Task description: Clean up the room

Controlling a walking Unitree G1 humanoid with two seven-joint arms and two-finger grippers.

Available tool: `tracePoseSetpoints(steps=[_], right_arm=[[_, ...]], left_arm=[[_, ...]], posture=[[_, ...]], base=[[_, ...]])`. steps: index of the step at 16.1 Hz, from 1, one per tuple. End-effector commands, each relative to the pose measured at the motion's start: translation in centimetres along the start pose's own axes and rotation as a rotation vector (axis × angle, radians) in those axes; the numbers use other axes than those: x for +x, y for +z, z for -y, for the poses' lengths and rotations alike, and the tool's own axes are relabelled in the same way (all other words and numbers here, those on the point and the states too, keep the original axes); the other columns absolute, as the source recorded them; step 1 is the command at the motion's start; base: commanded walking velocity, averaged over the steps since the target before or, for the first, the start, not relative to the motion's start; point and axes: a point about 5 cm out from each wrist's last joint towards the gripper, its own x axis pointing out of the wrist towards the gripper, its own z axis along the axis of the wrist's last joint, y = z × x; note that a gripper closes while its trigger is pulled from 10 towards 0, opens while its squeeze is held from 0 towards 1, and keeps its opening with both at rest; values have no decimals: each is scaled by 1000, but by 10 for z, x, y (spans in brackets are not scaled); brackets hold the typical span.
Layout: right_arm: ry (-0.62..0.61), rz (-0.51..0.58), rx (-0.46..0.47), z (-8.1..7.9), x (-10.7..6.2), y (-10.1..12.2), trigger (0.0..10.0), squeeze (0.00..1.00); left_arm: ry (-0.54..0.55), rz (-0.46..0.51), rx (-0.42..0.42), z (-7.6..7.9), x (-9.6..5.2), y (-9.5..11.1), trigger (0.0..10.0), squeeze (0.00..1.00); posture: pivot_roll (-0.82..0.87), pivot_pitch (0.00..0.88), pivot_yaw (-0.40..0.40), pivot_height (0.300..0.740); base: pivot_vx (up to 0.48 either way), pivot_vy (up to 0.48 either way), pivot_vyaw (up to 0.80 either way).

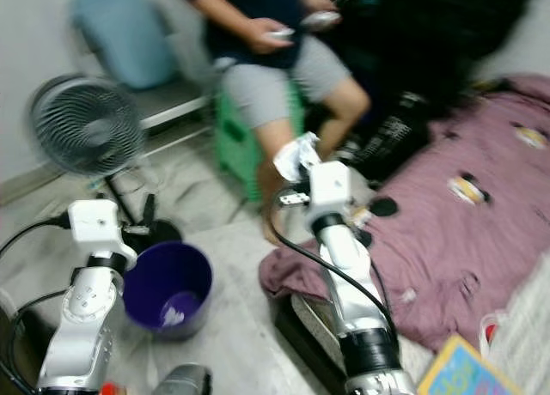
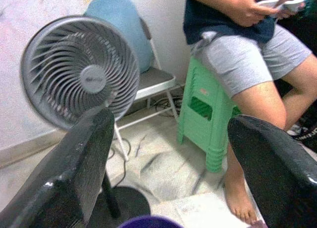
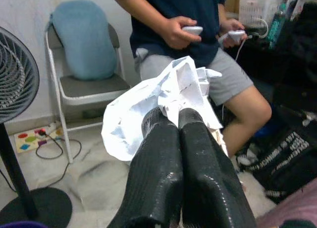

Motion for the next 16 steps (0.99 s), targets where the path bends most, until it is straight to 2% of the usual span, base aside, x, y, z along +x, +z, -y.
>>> tracePoseSetpoints(steps=[1, 5, 11, 16], right_arm=[[7, 6, 16, -4, 1, 1, 10000, 0], [16, 3, 7, -8, 0, -1, 10000, 0], [23, 14, -18, -5, 4, 4, 10000, 0], [47, 13, -22, -10, 6, 4, 10000, 0]], left_arm=[[-4, 19, 14, -3, 2, 4, 10000, 0], [2, 15, 7, -4, -1, 3, 10000, 0], [-23, 30, -1, 3, 3, 6, 10000, 0], [-9, 38, -10, 4, 3, 7, 10000, 0]], posture=[[86, 0, -79, 740], [94, 0, -74, 740], [77, 0, -75, 740], [84, 0, -86, 740]], base=[[0, 0, 0], [0, 0, 0], [0, 0, 800], [0, 0, 800]])
